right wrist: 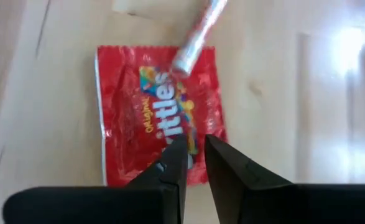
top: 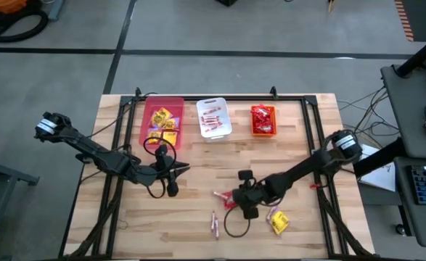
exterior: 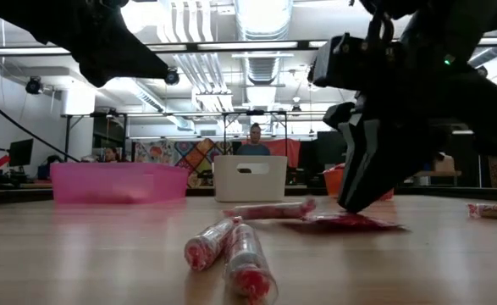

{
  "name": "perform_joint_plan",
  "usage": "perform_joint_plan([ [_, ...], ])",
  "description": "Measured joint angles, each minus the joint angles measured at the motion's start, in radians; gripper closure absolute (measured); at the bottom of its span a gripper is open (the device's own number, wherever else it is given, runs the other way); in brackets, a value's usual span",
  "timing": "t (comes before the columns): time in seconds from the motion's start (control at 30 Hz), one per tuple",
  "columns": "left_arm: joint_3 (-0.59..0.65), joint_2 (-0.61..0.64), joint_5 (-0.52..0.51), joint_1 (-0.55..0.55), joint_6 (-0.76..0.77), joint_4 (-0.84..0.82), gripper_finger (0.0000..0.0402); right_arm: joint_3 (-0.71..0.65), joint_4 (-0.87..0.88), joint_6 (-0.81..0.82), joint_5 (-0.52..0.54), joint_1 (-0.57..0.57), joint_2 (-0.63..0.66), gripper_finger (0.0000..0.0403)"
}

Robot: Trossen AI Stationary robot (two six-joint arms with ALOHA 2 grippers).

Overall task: Sort candy
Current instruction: Put the red candy into the orange bin

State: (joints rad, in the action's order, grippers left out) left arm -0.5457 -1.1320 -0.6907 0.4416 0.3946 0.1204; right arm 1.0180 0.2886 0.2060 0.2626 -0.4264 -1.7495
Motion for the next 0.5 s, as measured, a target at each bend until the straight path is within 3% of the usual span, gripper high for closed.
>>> perform_joint_plan([
  [0.27, 0.000, -0.002, 0.000, 0.000, 0.000, 0.002, 0.0363, -0.021, 0.005, 0.010, -0.058, 0.041, 0.119, 0.0348],
  [0.5, 0.000, -0.018, 0.001, 0.000, 0.016, 0.009, 0.0363, -0.021, -0.016, 0.079, -0.065, 0.023, 0.107, 0.0274],
])
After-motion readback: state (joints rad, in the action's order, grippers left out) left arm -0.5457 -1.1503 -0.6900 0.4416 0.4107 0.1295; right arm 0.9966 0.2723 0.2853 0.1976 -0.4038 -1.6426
